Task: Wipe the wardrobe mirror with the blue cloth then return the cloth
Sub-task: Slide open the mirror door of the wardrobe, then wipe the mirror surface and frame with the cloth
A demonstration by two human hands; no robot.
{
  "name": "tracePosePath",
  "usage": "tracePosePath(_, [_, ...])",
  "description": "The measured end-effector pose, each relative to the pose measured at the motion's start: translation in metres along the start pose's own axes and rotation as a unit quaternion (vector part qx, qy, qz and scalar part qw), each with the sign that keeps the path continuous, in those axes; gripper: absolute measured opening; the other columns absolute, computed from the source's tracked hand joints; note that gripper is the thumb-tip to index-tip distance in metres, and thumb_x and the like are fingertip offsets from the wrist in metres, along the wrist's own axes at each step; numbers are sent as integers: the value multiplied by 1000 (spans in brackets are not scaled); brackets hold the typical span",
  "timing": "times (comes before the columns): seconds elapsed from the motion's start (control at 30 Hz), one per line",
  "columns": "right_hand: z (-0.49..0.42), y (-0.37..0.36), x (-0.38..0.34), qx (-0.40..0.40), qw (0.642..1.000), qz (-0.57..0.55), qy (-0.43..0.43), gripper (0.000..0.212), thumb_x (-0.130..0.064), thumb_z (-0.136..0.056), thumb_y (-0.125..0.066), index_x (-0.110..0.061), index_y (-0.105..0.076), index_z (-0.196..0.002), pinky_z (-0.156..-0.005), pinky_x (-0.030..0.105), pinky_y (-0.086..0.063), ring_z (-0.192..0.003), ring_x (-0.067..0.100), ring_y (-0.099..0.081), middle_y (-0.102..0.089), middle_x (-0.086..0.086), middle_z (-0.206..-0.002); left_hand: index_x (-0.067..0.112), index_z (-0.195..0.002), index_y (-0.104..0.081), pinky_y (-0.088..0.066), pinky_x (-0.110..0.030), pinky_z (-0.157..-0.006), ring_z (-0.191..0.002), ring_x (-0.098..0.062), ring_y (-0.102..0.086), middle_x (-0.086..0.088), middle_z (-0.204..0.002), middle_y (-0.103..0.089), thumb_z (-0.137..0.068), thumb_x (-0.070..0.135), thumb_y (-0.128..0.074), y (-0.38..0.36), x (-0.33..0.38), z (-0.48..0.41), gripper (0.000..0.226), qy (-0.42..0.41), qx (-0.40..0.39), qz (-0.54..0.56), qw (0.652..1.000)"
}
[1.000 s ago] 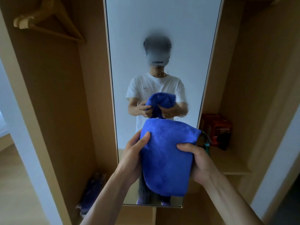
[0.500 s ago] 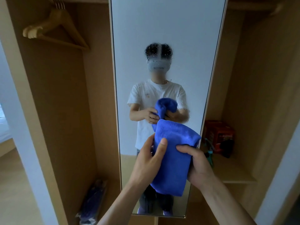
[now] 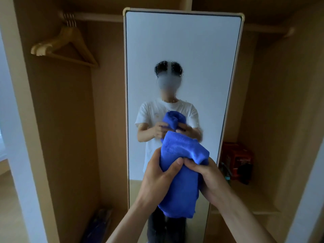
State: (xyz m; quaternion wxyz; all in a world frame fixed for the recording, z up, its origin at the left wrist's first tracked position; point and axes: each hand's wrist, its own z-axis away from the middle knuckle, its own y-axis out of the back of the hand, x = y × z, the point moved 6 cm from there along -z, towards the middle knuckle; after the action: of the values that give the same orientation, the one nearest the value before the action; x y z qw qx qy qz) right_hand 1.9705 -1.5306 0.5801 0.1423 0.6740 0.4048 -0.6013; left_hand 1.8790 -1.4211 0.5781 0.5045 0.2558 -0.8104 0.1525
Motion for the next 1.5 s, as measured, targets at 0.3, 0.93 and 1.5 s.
tracePosePath(0.3, [-15,-21,-8,-22,1000,-6,-15,35,-11,-90,-66,-6,-65,-125,-99,48,-53,-112,36,-68,-70,21,-119,40,-102,-62,-54,-39,-96,-102,-2,-63,9,-110,-57,-87,72,-48,11,2,-24,38,-14,-1,-57,998])
tracePosePath(0.93, [-54,-52,-30,-17,991,104,76,49,-21,-81,-74,-20,-63,-128,-108,49,-45,-120,24,-65,-70,9,-124,30,-112,-59,-55,-29,-86,-97,-1,-70,16,-100,-73,-99,39,-60,30,45,-66,16,-87,52,17,995])
tracePosePath(1.5, [-69,2,-110,112,948,220,199,8,-15,-90,-65,-19,-70,-94,-80,37,-54,-88,19,-70,-70,3,-81,36,-121,-56,-46,-28,-99,-109,12,-48,17,-119,-47,-93,37,-67,60,80,-101,30,-176,143,-172,959])
